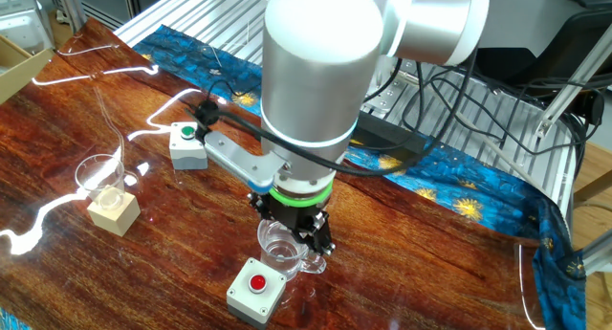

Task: Pour the water from one cup into another empty cup

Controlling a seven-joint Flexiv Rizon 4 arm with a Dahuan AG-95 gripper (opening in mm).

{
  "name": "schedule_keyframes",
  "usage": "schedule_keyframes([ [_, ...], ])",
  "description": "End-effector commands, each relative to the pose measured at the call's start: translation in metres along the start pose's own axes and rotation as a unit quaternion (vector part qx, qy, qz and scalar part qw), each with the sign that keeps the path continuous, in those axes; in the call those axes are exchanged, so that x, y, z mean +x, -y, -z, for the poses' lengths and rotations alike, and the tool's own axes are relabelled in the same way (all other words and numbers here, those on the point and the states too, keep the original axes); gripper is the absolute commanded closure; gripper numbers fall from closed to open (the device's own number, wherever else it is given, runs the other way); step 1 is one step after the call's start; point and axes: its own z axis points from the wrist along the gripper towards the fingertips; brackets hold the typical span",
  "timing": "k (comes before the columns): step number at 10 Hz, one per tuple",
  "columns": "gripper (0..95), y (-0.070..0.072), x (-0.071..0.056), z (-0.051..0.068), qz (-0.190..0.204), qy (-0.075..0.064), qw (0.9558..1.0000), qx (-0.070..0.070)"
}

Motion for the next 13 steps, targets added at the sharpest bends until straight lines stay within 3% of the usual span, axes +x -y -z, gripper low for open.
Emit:
schedule_keyframes([
  [1, 0.0, -0.0006, 0.0004, -0.0017, 0.002, 0.003, 1.0000, 0.008],
  [4, 0.0, 0.0002, -0.0002, -0.0018, 0.004, 0.002, 0.9999, 0.015],
  [13, 0.0, 0.0065, 0.0037, -0.0054, 0.010, -0.001, 0.9999, 0.010],
])
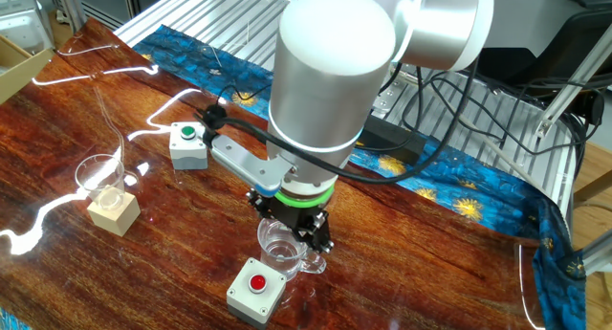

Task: Pour the water from one cup into another empty cup

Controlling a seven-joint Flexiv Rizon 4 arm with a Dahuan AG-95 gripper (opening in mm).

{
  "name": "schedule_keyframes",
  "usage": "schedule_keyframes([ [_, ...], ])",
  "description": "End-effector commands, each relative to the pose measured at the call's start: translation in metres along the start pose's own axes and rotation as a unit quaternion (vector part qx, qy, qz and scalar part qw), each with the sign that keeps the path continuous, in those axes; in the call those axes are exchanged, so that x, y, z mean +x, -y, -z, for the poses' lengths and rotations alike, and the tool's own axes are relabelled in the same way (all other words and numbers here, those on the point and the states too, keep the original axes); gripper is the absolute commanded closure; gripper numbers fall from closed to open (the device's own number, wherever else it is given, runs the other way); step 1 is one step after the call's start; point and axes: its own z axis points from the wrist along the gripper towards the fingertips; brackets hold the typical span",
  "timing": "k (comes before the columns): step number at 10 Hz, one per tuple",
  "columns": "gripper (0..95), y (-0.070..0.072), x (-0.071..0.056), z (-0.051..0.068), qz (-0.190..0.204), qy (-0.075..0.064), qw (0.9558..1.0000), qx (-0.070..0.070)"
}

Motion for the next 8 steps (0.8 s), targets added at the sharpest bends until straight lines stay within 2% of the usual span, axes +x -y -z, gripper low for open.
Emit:
schedule_keyframes([
  [1, 0.0, 0.000, 0.001, -0.002, -0.002, 0.000, 1.0000, 0.000],
  [3, 0.0, -0.001, 0.006, -0.005, -0.008, 0.001, 0.9999, -0.006],
  [8, 0.0, -0.004, 0.012, -0.011, -0.008, 0.007, 0.9999, -0.005],
])
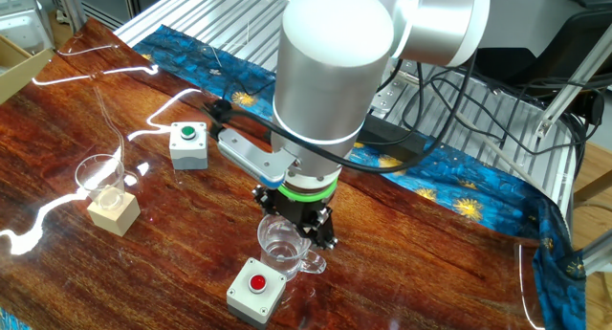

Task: Pour the water from one cup into another empty cup

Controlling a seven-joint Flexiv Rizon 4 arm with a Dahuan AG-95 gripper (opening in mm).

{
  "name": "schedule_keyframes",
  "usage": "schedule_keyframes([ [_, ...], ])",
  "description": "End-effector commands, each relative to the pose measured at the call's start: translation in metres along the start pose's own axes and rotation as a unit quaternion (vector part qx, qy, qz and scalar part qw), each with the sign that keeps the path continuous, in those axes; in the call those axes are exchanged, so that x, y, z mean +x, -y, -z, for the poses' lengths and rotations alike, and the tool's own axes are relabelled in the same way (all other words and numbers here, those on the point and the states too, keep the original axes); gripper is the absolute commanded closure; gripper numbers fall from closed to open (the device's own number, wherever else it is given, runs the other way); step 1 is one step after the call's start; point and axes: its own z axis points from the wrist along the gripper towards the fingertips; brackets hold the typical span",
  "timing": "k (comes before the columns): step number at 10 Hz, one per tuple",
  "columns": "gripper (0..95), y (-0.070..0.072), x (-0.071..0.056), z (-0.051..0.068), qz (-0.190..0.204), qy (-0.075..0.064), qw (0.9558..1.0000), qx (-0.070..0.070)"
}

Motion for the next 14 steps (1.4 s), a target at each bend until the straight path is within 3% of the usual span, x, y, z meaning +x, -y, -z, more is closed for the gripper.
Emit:
schedule_keyframes([
  [1, 0.0, 0.0001, 0.0004, -0.0012, 0.002, 0.003, 1.0000, 0.001],
  [6, 0.0, 0.0048, -0.0067, -0.0055, 0.001, 0.005, 1.0000, 0.001],
  [12, 0.0, 0.0033, -0.0058, -0.0088, -0.002, 0.004, 1.0000, -0.001],
  [13, 19.0, 0.0029, -0.0060, -0.0099, -0.002, 0.005, 1.0000, 0.001],
  [14, 19.0, 0.0030, -0.0060, -0.0101, -0.002, 0.006, 1.0000, 0.000],
])
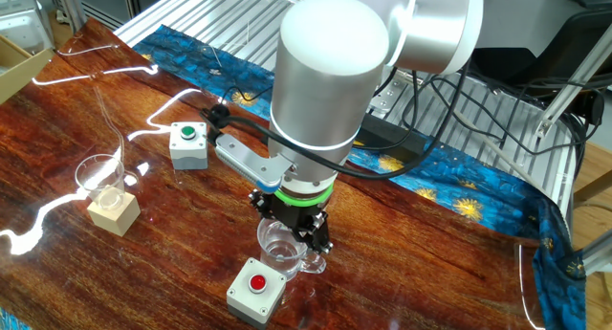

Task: Pour the water from one cup into another empty cup

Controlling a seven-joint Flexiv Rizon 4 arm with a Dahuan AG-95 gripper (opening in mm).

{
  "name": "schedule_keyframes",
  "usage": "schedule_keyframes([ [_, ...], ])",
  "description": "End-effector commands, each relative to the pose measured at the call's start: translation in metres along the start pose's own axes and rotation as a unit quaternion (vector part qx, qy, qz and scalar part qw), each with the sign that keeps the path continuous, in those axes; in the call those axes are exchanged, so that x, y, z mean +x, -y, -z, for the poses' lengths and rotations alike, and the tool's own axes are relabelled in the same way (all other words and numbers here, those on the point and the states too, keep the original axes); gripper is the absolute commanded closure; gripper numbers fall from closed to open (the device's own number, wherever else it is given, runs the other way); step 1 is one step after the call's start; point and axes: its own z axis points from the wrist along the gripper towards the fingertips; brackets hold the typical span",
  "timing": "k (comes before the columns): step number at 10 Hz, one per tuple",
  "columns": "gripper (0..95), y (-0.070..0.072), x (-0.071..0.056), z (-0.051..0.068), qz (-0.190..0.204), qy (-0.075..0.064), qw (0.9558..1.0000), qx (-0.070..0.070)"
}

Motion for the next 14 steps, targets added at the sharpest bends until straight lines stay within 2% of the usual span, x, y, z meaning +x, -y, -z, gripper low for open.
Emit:
schedule_keyframes([
  [1, 19.0, 0.0006, 0.0001, -0.0011, 0.000, 0.000, 1.0000, -0.001],
  [5, 19.0, 0.0006, 0.0003, -0.0009, 0.002, -0.001, 1.0000, -0.005],
  [6, 38.0, 0.0005, 0.0004, -0.0009, 0.003, -0.001, 1.0000, -0.005],
  [7, 95.0, 0.0005, 0.0005, -0.0009, 0.008, -0.007, 0.9999, -0.004],
  [9, 95.0, 0.0004, 0.0006, -0.0008, 0.011, -0.005, 0.9999, -0.001],
  [11, 95.0, 0.0014, 0.0014, 0.0029, 0.017, -0.014, 0.9997, 0.006],
  [14, 95.0, 0.0006, 0.0043, 0.0050, 0.012, -0.013, 0.9998, 0.005],
])
